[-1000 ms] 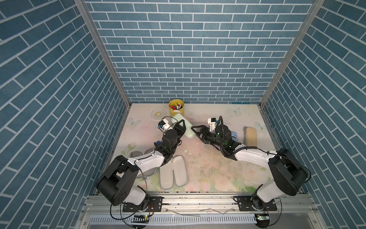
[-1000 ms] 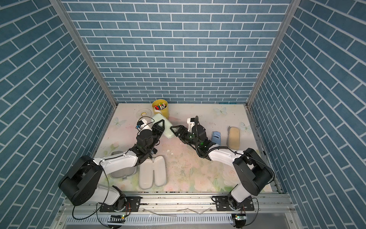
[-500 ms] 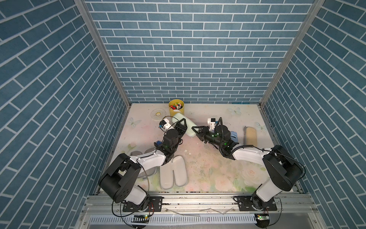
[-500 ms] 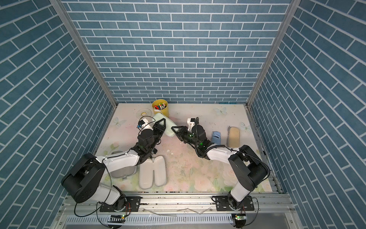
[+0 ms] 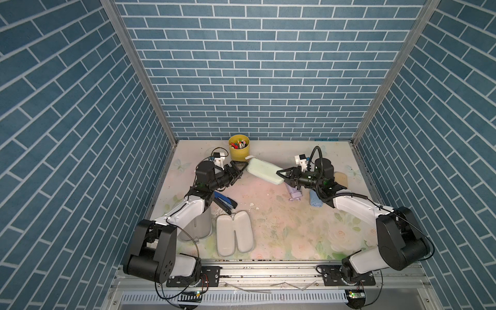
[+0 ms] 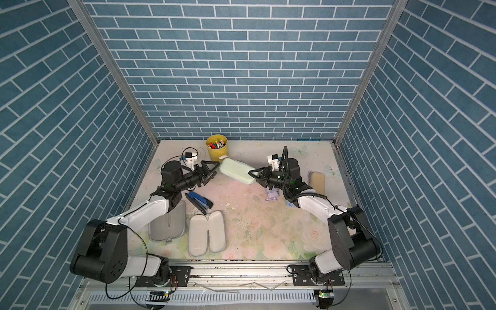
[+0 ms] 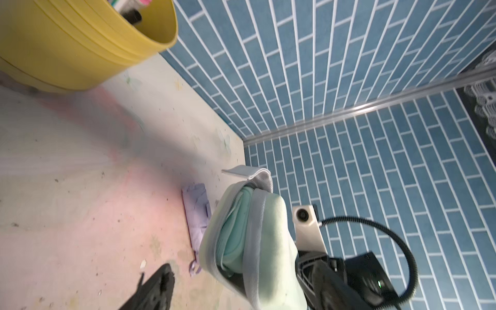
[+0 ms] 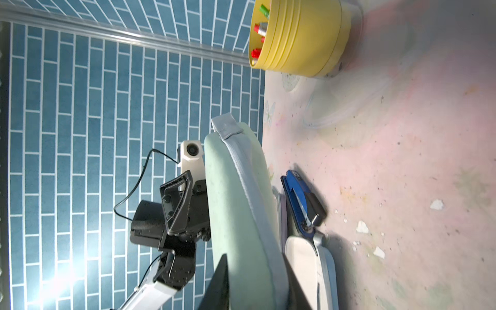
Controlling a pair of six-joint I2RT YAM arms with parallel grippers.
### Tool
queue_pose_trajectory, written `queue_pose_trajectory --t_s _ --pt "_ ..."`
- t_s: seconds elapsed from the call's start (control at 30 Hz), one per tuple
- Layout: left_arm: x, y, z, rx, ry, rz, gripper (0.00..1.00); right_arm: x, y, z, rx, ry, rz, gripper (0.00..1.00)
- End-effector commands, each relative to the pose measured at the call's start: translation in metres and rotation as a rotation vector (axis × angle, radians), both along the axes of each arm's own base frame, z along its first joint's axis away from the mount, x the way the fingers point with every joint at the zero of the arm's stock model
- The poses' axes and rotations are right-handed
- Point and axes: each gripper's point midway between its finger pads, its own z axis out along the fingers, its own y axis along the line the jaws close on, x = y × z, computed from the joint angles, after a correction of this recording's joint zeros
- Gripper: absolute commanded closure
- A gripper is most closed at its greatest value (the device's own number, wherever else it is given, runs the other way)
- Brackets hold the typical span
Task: Put umbrellas into zippered umbrella sleeves
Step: Adjust the umbrella sleeve.
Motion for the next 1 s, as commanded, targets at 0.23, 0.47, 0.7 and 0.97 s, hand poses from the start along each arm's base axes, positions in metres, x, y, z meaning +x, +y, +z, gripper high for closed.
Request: queue_pose_trajectory --t_s 0.23,0.47,0.7,0.97 --pt "-0.044 -0.033 0.023 0.016 -0.054 -0.308 0.19 -0.034 0.008 0.041 0.041 -0.091 0.261 0.86" --pt "-0.052 -0.044 0.0 0.085 0.0 -0.388 0.23 -0.039 0.011 0.049 0.051 -0.109 0.319 0.86" --pt "-0.052 -0.02 -0.01 0.279 0.007 -0.35 0.16 -0.039 0.0 0.051 0.001 -0.124 0.288 0.89" --pt "-0.058 -0.05 -0.005 0.153 -0.01 -0.397 0.17 -0.042 0.006 0.055 0.047 -0.114 0.318 0.89"
